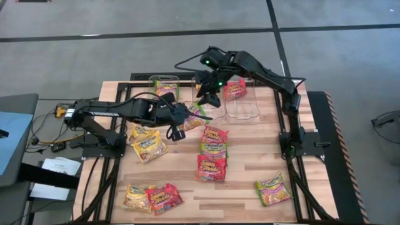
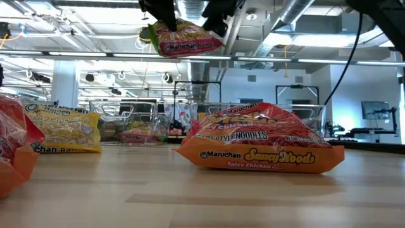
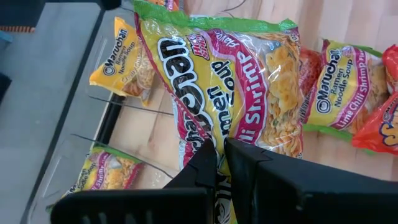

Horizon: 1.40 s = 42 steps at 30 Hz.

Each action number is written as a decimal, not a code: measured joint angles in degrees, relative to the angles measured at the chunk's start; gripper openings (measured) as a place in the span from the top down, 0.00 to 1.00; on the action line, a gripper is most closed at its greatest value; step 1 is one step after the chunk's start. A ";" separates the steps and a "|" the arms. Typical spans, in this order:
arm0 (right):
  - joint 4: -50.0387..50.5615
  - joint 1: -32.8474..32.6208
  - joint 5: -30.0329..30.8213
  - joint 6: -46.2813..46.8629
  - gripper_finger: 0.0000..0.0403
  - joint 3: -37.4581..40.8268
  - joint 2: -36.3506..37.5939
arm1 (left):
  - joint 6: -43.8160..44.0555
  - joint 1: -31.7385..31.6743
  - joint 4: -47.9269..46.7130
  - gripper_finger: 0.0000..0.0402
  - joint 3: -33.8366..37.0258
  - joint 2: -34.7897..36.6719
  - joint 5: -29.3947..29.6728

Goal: Sort Maruchan noodles
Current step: Put the green noodle pack into the left transparent bin

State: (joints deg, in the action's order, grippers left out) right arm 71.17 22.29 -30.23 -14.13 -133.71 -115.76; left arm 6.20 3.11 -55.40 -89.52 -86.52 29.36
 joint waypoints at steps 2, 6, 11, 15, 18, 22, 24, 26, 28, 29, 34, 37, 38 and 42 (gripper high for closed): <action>-1.01 -0.52 0.05 -0.04 0.43 -0.02 0.04 | -0.27 0.00 0.05 1.00 0.00 0.00 0.05; -1.91 -1.41 0.51 -0.17 0.43 -0.02 0.04 | -1.59 0.00 0.93 1.00 0.00 0.00 0.97; -2.09 -2.66 1.42 -2.26 0.43 -0.10 -1.09 | -3.94 0.00 3.52 1.00 0.00 -0.02 1.18; -1.49 -3.18 1.79 -2.28 0.43 -0.16 -2.11 | -5.77 0.00 4.41 1.00 0.00 -0.02 1.69; 0.25 -3.35 1.81 -2.27 0.43 0.04 -2.80 | -6.86 0.02 4.55 1.00 0.00 -0.05 3.07; 1.11 -3.90 1.81 -2.18 0.43 -0.09 -3.55 | -8.36 0.04 4.89 1.00 0.00 -0.09 3.76; 1.46 -4.09 1.81 -1.02 0.45 -0.04 -3.55 | -8.81 0.06 5.01 1.00 0.00 -0.11 4.10; 1.49 -4.27 1.88 -0.53 0.48 -0.04 -3.55 | -8.81 0.04 5.09 1.00 0.00 -0.11 4.18; 1.55 -4.57 2.08 -0.47 0.55 -0.04 -3.55 | -8.83 0.04 5.07 1.00 0.00 -0.11 4.33; 1.61 -4.75 2.09 -0.34 0.59 -0.04 -3.55 | -8.83 0.07 5.04 0.99 0.00 -0.11 4.27; 1.84 -5.10 2.25 1.20 0.81 -0.04 -3.55 | -8.66 0.06 5.15 0.93 0.01 -0.11 4.11; 1.91 -5.16 2.16 2.05 0.91 -0.04 -3.55 | -8.86 0.04 5.01 0.91 0.00 -0.11 4.33; 1.90 -5.24 2.16 2.08 0.94 -0.04 -3.55 | -8.71 0.04 4.90 0.90 0.01 -0.11 4.36; 2.01 -5.43 2.16 2.11 0.98 -0.04 -3.55 | -7.84 0.02 4.52 0.87 0.00 -0.11 3.55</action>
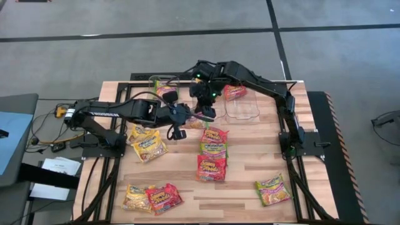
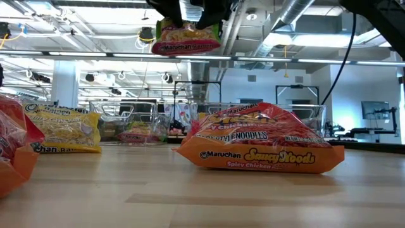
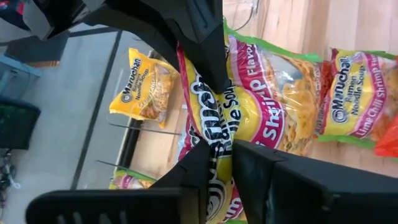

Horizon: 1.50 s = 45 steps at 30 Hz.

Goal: Sort Maruchan noodles
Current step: Put the green noodle pack into the left transparent bin

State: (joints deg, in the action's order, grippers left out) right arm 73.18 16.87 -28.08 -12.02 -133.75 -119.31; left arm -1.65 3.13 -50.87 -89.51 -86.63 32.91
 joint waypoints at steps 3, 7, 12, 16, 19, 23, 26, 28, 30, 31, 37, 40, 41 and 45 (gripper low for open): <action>0.13 -0.08 -0.01 1.18 0.97 0.01 0.00 | 3.02 -0.59 -0.47 0.84 0.00 0.06 -2.23; 0.25 -0.25 0.93 1.49 0.97 0.02 0.00 | 6.39 -1.74 -1.83 0.77 0.00 0.07 -3.77; 3.11 -0.60 3.61 0.95 0.97 0.02 0.00 | 8.73 -2.77 -3.10 0.67 -0.75 0.05 -5.01; 6.57 -0.75 5.79 -2.74 0.97 0.02 0.00 | 9.05 -3.89 -3.99 0.63 -4.09 0.15 -9.21; 6.74 -1.14 5.89 -3.53 0.97 0.02 0.00 | 9.10 -5.31 -4.48 0.61 -6.29 0.11 -13.13; 6.77 -2.08 7.61 -6.83 0.97 0.02 0.00 | 9.72 -7.56 -6.43 0.61 -8.06 0.15 -16.91; 6.73 -3.10 7.90 -9.40 0.97 0.02 0.00 | 9.86 -9.37 -8.93 0.61 -8.54 0.09 -20.46; 6.42 -4.04 8.99 -10.59 0.97 0.02 0.00 | 10.30 -10.65 -10.78 0.61 -8.61 0.11 -23.65; 6.19 -4.99 11.11 -11.80 0.97 0.02 0.00 | 10.38 -11.81 -12.40 0.61 -8.61 0.09 -26.90; 6.04 -5.45 12.07 -12.39 0.97 0.02 0.00 | 10.33 -12.36 -12.92 0.61 -8.61 0.09 -28.42; 5.17 -7.64 16.40 -12.79 0.97 0.03 0.00 | 8.24 -14.83 -15.78 0.61 -8.61 0.09 -35.49; 4.18 -8.11 19.02 -12.06 0.97 0.11 -0.04 | 6.98 -15.87 -16.82 0.61 -8.61 0.09 -39.11; 3.89 -8.23 19.32 -12.04 0.97 0.11 -0.04 | 6.61 -16.14 -16.87 0.61 -8.64 0.09 -40.37; 2.79 -8.94 19.27 -11.99 0.97 0.11 -0.04 | 5.24 -16.91 -17.20 0.61 -8.64 0.09 -44.07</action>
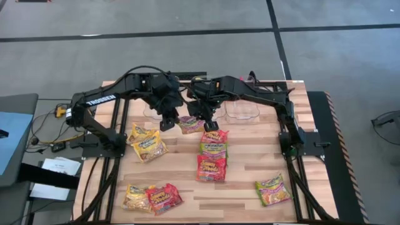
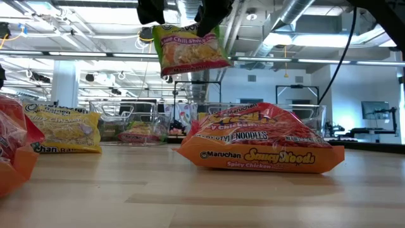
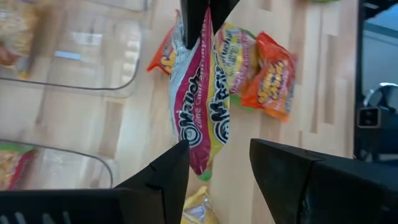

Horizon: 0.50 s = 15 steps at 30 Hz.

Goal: Sort Maruchan noodles
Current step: Put the green noodle pack into the left transparent bin

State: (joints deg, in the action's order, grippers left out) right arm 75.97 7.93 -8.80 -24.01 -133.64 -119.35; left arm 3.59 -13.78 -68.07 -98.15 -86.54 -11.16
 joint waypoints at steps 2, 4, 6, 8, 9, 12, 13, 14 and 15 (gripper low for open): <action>0.21 -0.14 0.01 0.02 0.97 0.00 0.00 | -0.66 -0.11 -0.18 0.61 0.00 0.00 -0.63; 0.38 -0.20 0.01 0.02 0.97 0.00 0.00 | -1.53 -0.13 -0.44 0.61 0.02 0.00 -0.59; 0.28 -0.36 0.01 0.02 0.97 0.00 0.00 | -2.24 -0.13 -0.46 0.61 0.02 0.00 -0.59; 0.30 -0.48 0.01 0.04 0.97 0.00 0.00 | -2.36 -0.13 -0.64 0.61 0.02 0.00 -0.64; 0.31 -0.55 -0.01 0.02 0.97 0.00 0.00 | -2.37 -0.13 -0.78 0.60 0.02 0.00 -0.68; 0.07 -0.78 0.58 -0.29 0.97 0.00 0.00 | -2.82 -0.13 -1.46 0.57 0.02 0.00 -0.85; -0.05 -0.96 1.43 -0.40 0.97 0.00 0.00 | -2.93 -0.12 -1.75 0.56 0.02 -0.08 -1.29; -0.07 -1.08 2.20 -0.79 0.97 0.00 0.00 | -2.86 -0.11 -1.87 0.55 0.00 -0.42 -2.09; 0.02 -1.21 2.72 -1.51 0.97 0.00 0.00 | -2.53 -0.12 -1.90 0.54 0.00 -0.68 -3.08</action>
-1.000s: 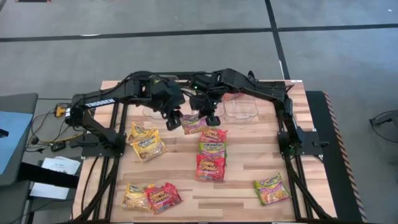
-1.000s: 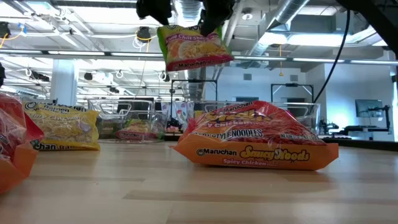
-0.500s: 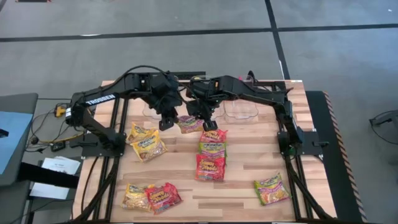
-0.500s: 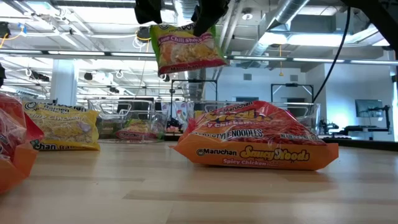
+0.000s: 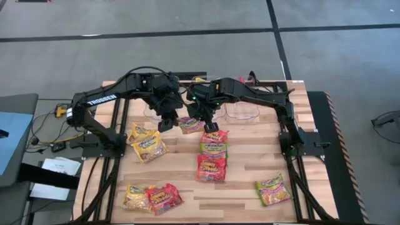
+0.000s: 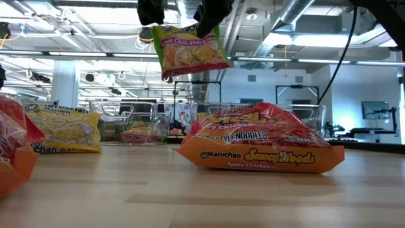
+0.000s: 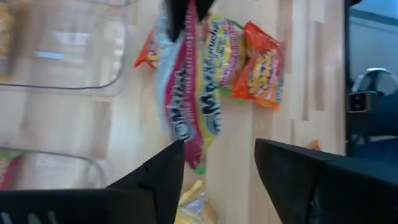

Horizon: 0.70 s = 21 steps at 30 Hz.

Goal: Sort Maruchan noodles
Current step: Put the green noodle pack into the left transparent bin

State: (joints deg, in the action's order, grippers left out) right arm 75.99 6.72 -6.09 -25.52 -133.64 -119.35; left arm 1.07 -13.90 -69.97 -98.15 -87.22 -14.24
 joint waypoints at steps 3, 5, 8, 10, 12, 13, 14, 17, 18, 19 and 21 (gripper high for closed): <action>-0.21 -0.34 0.57 -1.92 0.97 0.00 0.00 | -0.37 -0.28 -0.22 0.52 0.00 -0.46 -0.96; -0.05 -0.65 0.68 -2.78 0.97 0.00 0.00 | -1.16 -0.32 -0.09 0.52 -0.02 -0.84 -0.28; -0.57 -1.01 0.66 -3.25 0.97 0.00 0.00 | -1.03 -0.66 0.15 0.52 0.00 -0.97 0.95; -0.46 -1.23 0.70 -3.37 0.97 0.00 0.00 | -0.91 -0.69 0.11 0.52 -0.01 -1.33 1.01; -1.00 -1.32 0.68 -3.43 0.97 0.00 0.00 | -0.52 -0.69 0.07 0.52 0.00 -1.43 1.03; -1.40 -1.33 0.68 -3.45 0.97 0.00 0.00 | -0.16 -0.69 0.13 0.52 -0.02 -1.68 0.99; -1.48 -1.33 0.70 -3.45 0.97 0.00 0.00 | 0.15 -0.69 0.09 0.52 -0.04 -1.76 0.77; -1.40 -1.33 1.33 -3.39 0.97 0.00 0.00 | 0.52 -0.69 -0.20 0.52 -0.01 -1.95 1.14; -1.51 -1.33 1.88 -3.15 0.97 0.00 0.00 | 0.50 -0.69 -0.24 0.52 0.00 -1.95 1.17; -1.67 -1.35 2.14 -2.79 0.97 0.00 0.00 | 0.53 -0.69 -0.21 0.52 0.00 -1.95 1.04; -1.75 -1.33 2.14 -2.29 0.97 0.00 0.00 | 1.37 -0.69 -0.15 0.52 0.00 -1.95 1.07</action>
State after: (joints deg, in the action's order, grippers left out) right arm 74.24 5.39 -3.95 -27.81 -133.64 -119.35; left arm 2.43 -14.59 -70.13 -98.15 -89.17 -13.17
